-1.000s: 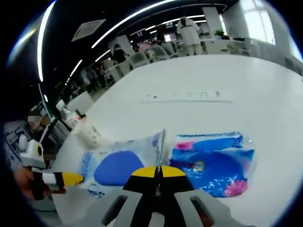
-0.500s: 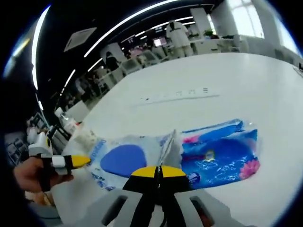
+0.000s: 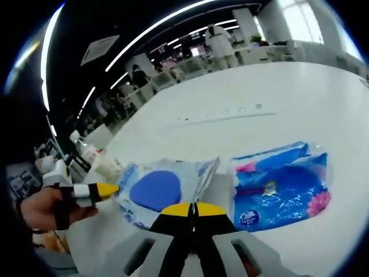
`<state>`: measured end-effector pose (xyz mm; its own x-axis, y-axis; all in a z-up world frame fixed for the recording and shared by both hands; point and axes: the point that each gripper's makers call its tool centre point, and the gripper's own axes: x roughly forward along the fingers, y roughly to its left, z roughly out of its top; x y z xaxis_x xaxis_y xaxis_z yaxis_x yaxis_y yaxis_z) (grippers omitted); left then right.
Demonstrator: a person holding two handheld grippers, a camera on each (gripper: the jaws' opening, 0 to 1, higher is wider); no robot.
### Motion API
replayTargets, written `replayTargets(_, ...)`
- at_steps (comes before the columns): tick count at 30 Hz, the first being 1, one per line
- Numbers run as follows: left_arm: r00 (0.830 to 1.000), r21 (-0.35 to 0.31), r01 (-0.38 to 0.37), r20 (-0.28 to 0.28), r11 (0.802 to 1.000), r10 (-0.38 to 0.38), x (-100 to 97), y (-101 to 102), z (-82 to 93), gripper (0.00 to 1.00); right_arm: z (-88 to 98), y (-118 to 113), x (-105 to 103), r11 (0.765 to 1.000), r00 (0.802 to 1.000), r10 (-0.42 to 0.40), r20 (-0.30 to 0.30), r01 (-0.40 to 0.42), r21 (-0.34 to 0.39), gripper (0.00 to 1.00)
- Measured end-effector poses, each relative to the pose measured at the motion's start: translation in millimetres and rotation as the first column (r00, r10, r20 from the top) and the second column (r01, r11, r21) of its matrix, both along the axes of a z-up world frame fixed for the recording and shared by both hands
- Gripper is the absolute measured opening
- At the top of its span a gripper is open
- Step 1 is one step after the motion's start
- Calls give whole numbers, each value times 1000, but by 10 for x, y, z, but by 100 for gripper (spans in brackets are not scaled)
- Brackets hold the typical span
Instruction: Arrange the tabletop items into an orderly group along one side of the table until the central work area is clear of visible clutter.
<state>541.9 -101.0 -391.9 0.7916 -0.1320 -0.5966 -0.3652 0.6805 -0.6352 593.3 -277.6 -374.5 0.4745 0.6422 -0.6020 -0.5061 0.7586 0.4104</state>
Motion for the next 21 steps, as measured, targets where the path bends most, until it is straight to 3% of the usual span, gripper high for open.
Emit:
replayTargets(10,999,-21,-42,-5,999,42,67,79,-50,0,-114,63,-65,1000,999,21,-36,-22,-15,0)
replayTargets(21,999,-29,-44,-6,999,44,85,65,-39,0,-180,25,77,1000,999,8,-39,-9,-22,0)
